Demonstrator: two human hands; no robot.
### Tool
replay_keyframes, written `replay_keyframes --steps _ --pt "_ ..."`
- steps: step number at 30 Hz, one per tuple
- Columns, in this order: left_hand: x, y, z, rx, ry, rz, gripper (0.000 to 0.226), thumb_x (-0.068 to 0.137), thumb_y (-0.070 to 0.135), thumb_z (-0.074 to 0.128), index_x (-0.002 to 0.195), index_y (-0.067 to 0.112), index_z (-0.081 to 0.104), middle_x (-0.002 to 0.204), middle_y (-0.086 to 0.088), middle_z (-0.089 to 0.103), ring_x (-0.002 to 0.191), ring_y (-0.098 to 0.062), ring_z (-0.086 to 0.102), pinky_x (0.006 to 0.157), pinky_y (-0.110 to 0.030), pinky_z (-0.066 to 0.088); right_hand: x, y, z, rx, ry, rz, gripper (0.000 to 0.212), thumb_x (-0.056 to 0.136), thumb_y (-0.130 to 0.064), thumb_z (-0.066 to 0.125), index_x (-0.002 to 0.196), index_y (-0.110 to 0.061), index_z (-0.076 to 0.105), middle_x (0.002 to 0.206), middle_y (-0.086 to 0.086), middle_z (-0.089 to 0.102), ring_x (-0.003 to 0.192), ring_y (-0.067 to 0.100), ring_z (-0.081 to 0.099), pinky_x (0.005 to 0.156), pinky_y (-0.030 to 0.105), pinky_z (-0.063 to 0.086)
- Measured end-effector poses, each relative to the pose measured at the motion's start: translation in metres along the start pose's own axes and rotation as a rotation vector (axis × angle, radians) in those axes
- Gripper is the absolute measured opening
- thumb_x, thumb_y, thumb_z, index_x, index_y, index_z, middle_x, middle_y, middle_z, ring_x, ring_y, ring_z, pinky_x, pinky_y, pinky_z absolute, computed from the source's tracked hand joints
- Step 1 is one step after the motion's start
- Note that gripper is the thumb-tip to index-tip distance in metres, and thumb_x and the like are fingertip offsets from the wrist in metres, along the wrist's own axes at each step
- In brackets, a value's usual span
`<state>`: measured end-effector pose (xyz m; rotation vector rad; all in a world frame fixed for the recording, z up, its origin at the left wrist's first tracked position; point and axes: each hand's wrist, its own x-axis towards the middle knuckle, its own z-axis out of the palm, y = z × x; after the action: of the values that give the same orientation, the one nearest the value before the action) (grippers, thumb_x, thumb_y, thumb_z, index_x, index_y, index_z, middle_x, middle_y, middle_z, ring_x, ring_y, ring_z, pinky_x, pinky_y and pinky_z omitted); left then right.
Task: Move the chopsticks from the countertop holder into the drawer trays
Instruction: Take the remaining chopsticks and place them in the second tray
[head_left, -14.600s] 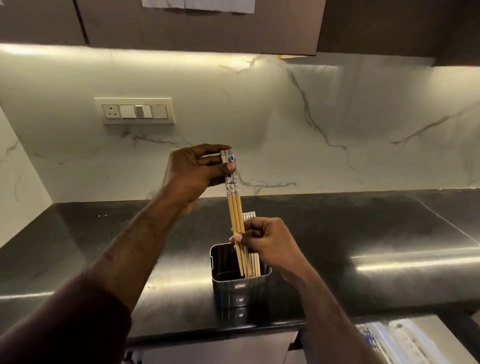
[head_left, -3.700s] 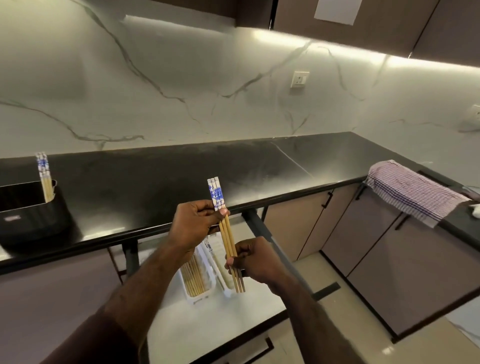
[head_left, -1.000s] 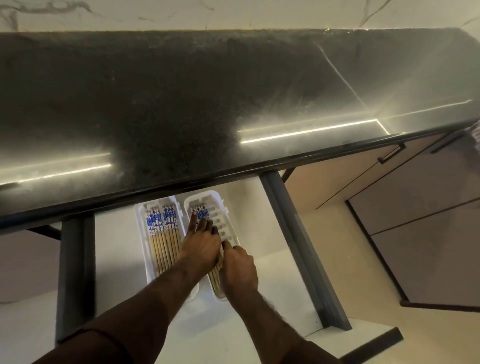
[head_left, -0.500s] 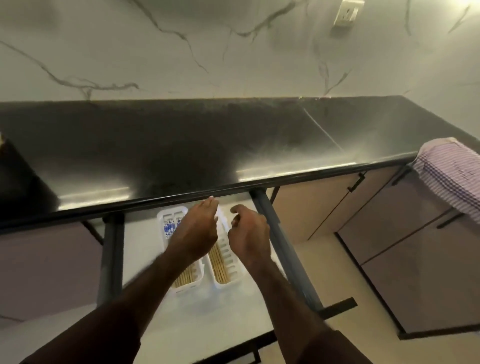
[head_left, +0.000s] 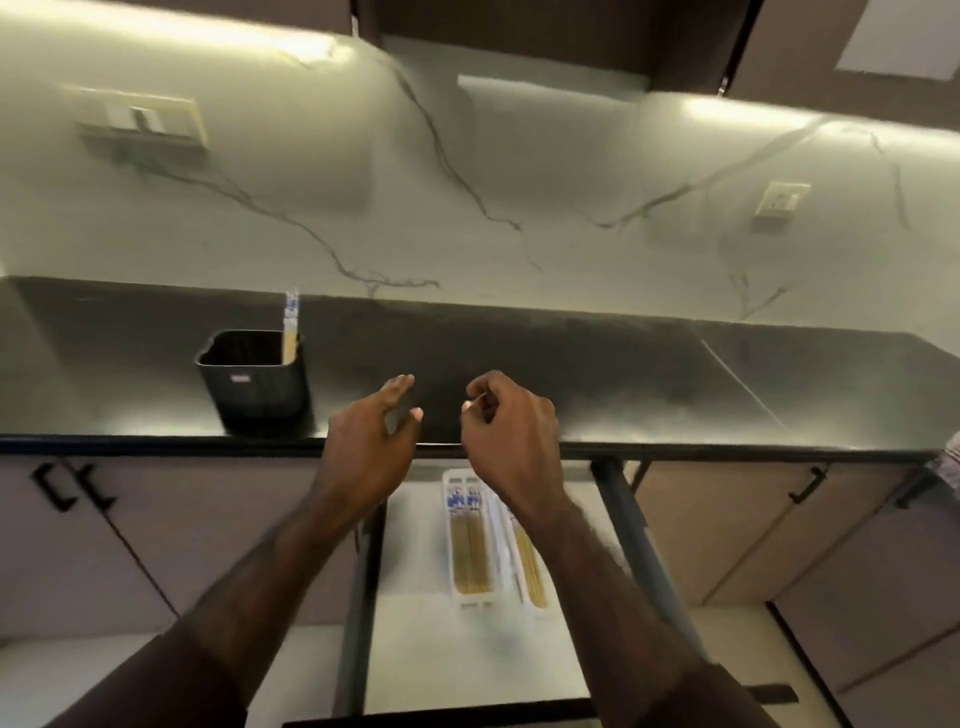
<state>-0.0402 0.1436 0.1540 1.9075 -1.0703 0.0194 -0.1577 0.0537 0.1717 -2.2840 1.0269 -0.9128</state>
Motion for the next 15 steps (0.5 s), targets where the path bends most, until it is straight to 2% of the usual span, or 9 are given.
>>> replay_keyframes --steps 3,5,6,7,9,10,11,13,15 --pt "0.004 -0.025 -0.052 0.016 0.036 -0.019 0.047 0.092 0.019 0.062 0.137 0.012 0.050 0.125 -0.019 0.064 0.115 -0.028 0.062 0.102 -0.036 0.047 0.004 -0.047 0.030 0.031 -0.001 -0.068 0.009 0.088 -0.025 0.064 0.097 -0.024 0.066 0.078 -0.014 0.062 0.068 0.000 0.055 0.061 0.003 0.031" --pt "0.009 -0.044 -0.084 -0.010 0.049 -0.034 0.048 0.092 0.019 0.061 0.138 0.011 0.049 0.120 -0.017 0.067 0.109 -0.027 0.065 0.097 -0.043 0.052 0.006 -0.079 0.052 0.051 -0.004 -0.099 0.007 0.088 -0.028 0.064 0.094 -0.025 0.066 0.077 -0.014 0.064 0.067 0.000 0.056 0.060 0.004 0.031" --pt "0.011 -0.056 -0.101 -0.017 0.060 -0.038 0.048 0.092 0.019 0.061 0.138 0.011 0.049 0.119 -0.015 0.068 0.105 -0.024 0.067 0.095 -0.041 0.053 0.007 -0.096 0.066 0.057 -0.007 -0.118 0.007 0.088 -0.029 0.064 0.093 -0.026 0.067 0.077 -0.014 0.065 0.067 0.000 0.057 0.060 0.006 0.032" --pt "0.014 -0.071 -0.119 -0.014 0.077 -0.035 0.048 0.091 0.019 0.062 0.137 0.012 0.050 0.115 -0.012 0.070 0.100 -0.020 0.068 0.093 -0.036 0.054 0.008 -0.113 0.081 0.062 -0.015 -0.133 0.007 0.088 -0.030 0.064 0.094 -0.026 0.067 0.079 -0.013 0.066 0.067 -0.001 0.057 0.059 0.006 0.032" --pt "0.021 -0.096 -0.150 0.021 0.100 -0.008 0.046 0.090 0.018 0.063 0.135 0.013 0.052 0.115 -0.009 0.070 0.091 -0.007 0.064 0.082 -0.011 0.051 0.010 -0.141 0.108 0.073 -0.033 -0.142 0.009 0.089 -0.030 0.066 0.097 -0.027 0.067 0.080 -0.015 0.064 0.063 -0.006 0.056 0.055 0.001 0.029" --pt "0.027 -0.110 -0.168 0.040 0.099 0.005 0.047 0.090 0.017 0.064 0.136 0.013 0.051 0.119 -0.008 0.068 0.092 -0.002 0.060 0.073 0.002 0.043 0.012 -0.155 0.124 0.080 -0.041 -0.149 0.010 0.089 -0.029 0.067 0.099 -0.027 0.067 0.079 -0.016 0.062 0.063 -0.010 0.054 0.050 0.000 0.030" --pt "0.034 -0.124 -0.184 0.053 0.092 0.017 0.049 0.091 0.017 0.064 0.137 0.012 0.050 0.125 -0.008 0.065 0.096 0.000 0.057 0.067 0.008 0.037 0.015 -0.168 0.138 0.077 -0.047 -0.157 0.012 0.089 -0.028 0.067 0.101 -0.026 0.067 0.080 -0.017 0.061 0.062 -0.012 0.052 0.048 -0.001 0.031" --pt "0.047 -0.149 -0.216 0.069 0.087 0.029 0.051 0.090 0.019 0.064 0.138 0.012 0.048 0.133 -0.007 0.060 0.109 -0.002 0.055 0.072 0.009 0.034 0.021 -0.193 0.166 0.060 -0.060 -0.163 0.014 0.089 -0.028 0.067 0.103 -0.024 0.068 0.083 -0.013 0.065 0.064 -0.009 0.054 0.052 -0.001 0.033" --pt "0.061 -0.169 -0.238 0.082 0.084 0.030 0.052 0.090 0.022 0.065 0.139 0.014 0.047 0.137 -0.006 0.057 0.122 -0.010 0.055 0.090 -0.005 0.037 0.028 -0.214 0.187 0.067 -0.065 -0.157 0.016 0.089 -0.029 0.068 0.104 -0.023 0.068 0.091 -0.008 0.071 0.070 -0.002 0.060 0.063 0.006 0.041"
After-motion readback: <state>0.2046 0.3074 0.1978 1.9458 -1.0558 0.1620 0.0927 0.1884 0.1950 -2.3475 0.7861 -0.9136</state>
